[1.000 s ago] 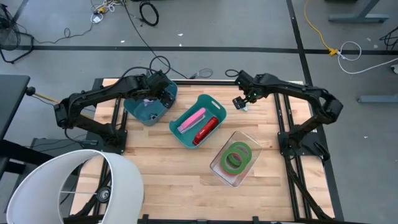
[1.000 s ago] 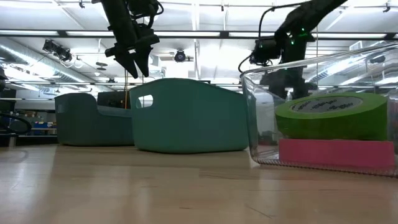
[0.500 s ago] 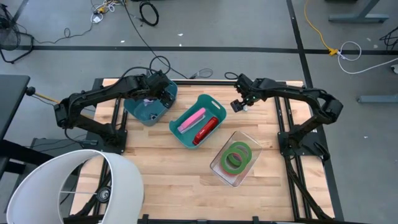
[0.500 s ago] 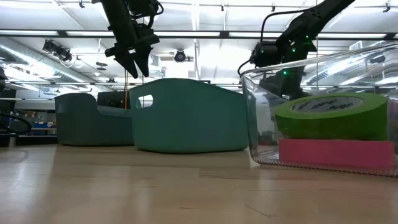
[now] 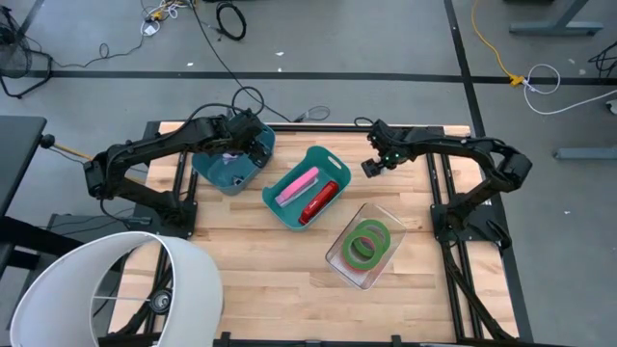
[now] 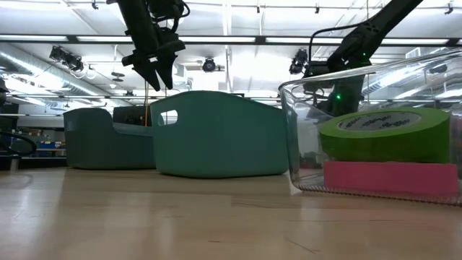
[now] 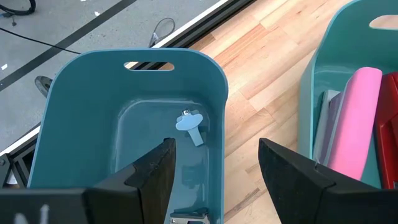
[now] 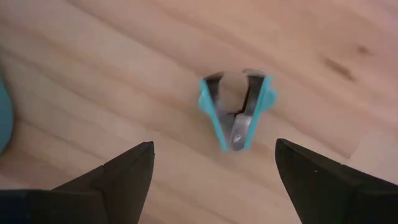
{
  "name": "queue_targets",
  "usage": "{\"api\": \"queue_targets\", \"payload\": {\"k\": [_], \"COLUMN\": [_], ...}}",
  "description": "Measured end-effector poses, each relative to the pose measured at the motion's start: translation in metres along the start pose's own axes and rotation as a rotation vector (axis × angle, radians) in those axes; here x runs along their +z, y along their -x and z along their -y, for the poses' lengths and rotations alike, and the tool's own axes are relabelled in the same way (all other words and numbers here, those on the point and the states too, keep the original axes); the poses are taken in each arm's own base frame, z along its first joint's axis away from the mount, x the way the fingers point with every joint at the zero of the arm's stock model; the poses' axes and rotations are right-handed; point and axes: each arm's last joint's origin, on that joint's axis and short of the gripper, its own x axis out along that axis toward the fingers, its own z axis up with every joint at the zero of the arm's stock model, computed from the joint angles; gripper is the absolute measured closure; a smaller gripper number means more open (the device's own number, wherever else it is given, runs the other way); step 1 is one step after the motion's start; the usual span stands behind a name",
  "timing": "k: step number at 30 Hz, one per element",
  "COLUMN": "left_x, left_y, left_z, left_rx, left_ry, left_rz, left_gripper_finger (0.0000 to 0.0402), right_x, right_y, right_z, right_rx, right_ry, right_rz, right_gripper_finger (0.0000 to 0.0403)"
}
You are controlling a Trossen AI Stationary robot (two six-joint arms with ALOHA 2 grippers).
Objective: Pick and place Stapler, Stapler remover, tape
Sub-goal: Put the green staple remover into the blue bin
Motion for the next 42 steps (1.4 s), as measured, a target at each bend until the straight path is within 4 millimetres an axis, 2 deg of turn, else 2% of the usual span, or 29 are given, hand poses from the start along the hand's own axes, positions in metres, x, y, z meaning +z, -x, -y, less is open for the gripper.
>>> {"api": "queue_targets", "payload": {"k": [15,26,33,42], "left_x": [0.0,0.0,0.0,0.0], "left_y": [0.0,0.0,0.0,0.0], "left_z": [0.0,0.0,0.0,0.0], "left_rx": [0.0,0.0,0.0,0.0], "left_ry": [0.0,0.0,0.0,0.0], "left_rz": [0.0,0.0,0.0,0.0], "left_gripper_finger": [0.0168,0.0168,0.0168,0.0168], "right_x": [0.006,-0.011,-0.015,-0.014], "right_y": [-0.012,-0.032,-0.039,-0.039], "right_z": [0.009,0.015,0.016,0.016], "right_rx": [0.013,0.02,0.035,0.031], "right_ry": [0.046,0.066,0.063,0.059], "right_rz": [0.141,0.167,0.207,0.218], "right_gripper_finger": [0.0071,0.0071,0.0072,0.0114]}}
